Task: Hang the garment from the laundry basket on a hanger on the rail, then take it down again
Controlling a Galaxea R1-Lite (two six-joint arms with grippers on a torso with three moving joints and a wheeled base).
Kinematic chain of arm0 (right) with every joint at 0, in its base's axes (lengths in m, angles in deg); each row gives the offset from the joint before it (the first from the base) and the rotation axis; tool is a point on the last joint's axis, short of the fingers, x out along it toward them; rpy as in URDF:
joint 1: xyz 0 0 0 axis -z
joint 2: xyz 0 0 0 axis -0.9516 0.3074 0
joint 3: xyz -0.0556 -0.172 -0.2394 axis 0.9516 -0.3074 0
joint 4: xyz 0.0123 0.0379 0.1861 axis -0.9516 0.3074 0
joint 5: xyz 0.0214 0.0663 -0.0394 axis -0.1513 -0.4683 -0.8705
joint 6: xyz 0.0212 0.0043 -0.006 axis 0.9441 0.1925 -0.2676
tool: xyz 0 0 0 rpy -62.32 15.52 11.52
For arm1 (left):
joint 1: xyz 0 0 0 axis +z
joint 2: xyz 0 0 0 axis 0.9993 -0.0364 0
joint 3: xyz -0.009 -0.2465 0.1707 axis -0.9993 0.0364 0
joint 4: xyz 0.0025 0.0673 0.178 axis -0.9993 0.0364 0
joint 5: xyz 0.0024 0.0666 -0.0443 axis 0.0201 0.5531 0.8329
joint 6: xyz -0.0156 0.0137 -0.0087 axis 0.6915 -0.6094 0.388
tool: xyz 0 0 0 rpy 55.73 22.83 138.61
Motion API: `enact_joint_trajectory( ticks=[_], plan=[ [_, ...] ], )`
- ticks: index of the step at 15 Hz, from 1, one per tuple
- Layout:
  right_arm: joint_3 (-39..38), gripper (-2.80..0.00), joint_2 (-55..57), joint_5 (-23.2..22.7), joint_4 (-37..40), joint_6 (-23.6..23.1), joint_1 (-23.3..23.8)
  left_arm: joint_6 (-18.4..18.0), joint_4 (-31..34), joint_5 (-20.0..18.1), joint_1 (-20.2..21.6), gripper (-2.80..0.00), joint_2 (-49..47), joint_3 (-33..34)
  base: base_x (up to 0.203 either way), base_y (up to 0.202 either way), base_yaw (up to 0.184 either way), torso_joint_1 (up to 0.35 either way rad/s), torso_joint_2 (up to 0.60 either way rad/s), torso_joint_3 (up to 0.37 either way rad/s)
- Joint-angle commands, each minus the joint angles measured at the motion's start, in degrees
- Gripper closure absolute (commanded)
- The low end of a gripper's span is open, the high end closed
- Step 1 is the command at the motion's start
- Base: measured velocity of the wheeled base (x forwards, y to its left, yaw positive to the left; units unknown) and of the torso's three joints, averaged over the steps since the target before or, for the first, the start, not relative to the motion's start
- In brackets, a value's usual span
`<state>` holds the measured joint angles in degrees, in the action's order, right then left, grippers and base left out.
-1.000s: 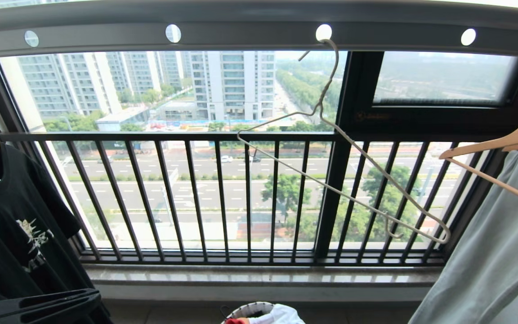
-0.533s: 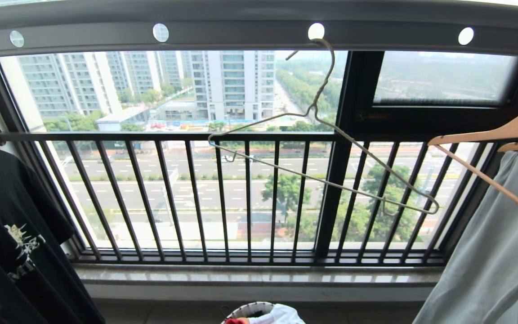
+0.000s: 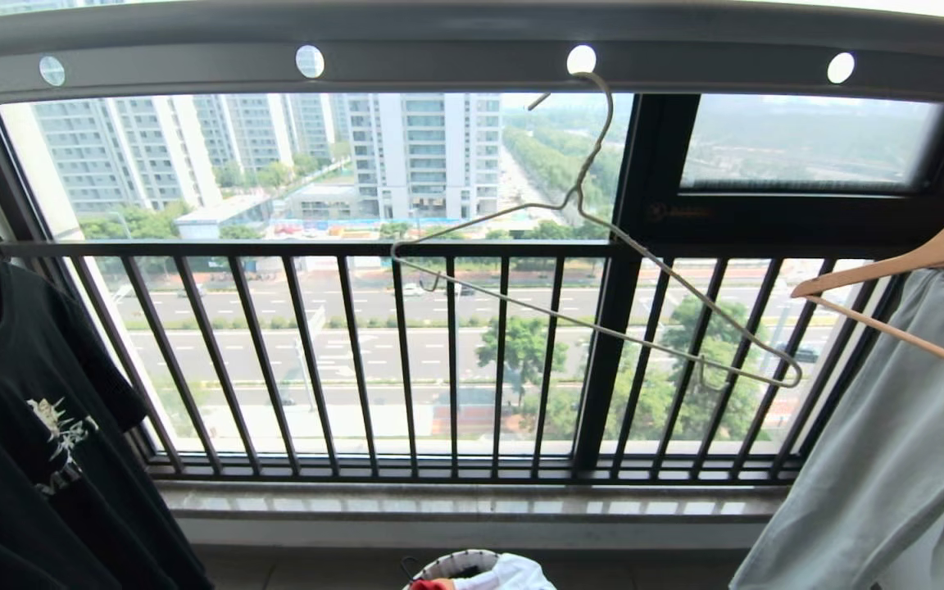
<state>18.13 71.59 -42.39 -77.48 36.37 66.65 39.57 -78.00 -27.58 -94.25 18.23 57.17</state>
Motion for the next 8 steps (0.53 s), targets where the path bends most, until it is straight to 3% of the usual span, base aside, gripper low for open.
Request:
enact_joint_trajectory(
  ticks=[1, 3, 5, 8],
  plan=[
    [-0.3, 0.0, -2.8, 0.3, 0.0, -0.2, 1.1, -0.5, 0.0, 0.4, 0.7, 0.0, 0.3, -0.5, 0.0, 0.0, 0.0, 0.0, 0.0, 0.0],
    [-0.8, 0.0, -5.7, 0.2, 0.0, -1.8, 3.0, -1.1, 0.0, 0.5, 3.4, 0.0, 1.7, -1.6, 0.0, 0.0, 0.0, 0.0, 0.0, 0.0],
    [-2.1, 0.0, -12.2, 0.1, 0.1, -6.9, 4.7, -3.7, 0.3, 0.0, 5.4, 0.0, 6.8, -0.7, 0.0, 0.0, 0.0, 0.0, 0.0, 0.0],
    [-3.9, 0.0, -15.4, -2.9, 0.1, -9.6, 5.4, -7.0, 0.5, -5.1, 5.9, 0.0, 13.3, 4.7, 0.0, 0.0, 0.0, 0.0, 0.0, 0.0]
  ],
)
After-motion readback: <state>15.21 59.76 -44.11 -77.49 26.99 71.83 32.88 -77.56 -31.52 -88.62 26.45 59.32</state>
